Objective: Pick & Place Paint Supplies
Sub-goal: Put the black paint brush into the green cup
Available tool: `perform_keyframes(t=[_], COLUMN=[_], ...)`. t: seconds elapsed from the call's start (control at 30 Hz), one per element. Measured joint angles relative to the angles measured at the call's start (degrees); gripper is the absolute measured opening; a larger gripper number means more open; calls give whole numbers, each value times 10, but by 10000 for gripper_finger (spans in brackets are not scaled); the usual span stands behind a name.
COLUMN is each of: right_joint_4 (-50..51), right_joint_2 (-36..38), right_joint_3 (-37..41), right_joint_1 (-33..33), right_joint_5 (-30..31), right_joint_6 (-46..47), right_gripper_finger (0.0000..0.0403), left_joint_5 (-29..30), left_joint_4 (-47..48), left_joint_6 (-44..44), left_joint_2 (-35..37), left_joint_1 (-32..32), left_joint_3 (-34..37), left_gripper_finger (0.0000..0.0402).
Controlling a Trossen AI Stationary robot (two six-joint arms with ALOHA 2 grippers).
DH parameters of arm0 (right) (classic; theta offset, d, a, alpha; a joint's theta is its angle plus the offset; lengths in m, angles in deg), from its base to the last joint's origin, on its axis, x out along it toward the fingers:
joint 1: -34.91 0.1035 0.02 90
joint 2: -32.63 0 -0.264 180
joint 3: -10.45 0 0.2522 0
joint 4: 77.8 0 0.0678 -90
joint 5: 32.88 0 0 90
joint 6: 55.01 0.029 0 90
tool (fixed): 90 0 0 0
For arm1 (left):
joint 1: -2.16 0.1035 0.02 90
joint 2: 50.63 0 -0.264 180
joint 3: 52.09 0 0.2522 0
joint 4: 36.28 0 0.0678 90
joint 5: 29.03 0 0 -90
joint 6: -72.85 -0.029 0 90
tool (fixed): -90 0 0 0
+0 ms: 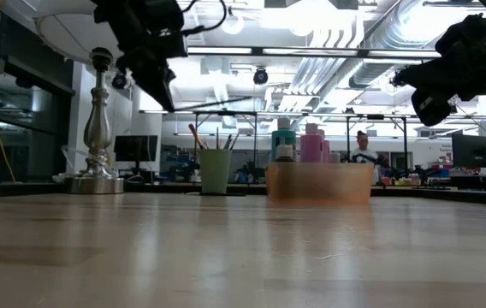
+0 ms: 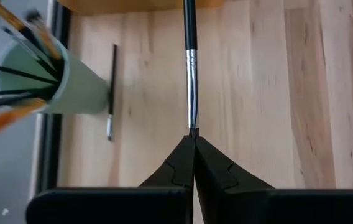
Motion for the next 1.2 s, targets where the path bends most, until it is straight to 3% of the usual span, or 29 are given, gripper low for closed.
perform_keyframes(t=[0.37,1.2], right_joint_4=[0,0], right_joint_2=[0,0], right_joint_3=[0,0], right_joint_1=[0,0], right_joint_5=[0,0], right_joint_6=[0,0], right_gripper_finger=[2,2], left_joint_5=[15,-22], left_joint_4=[43,73], left_joint_6=[11,40], left_joint_2=[0,0], left_joint_1=[0,-1], left_joint_3=[-68,-72], left_gripper_finger=[0,0])
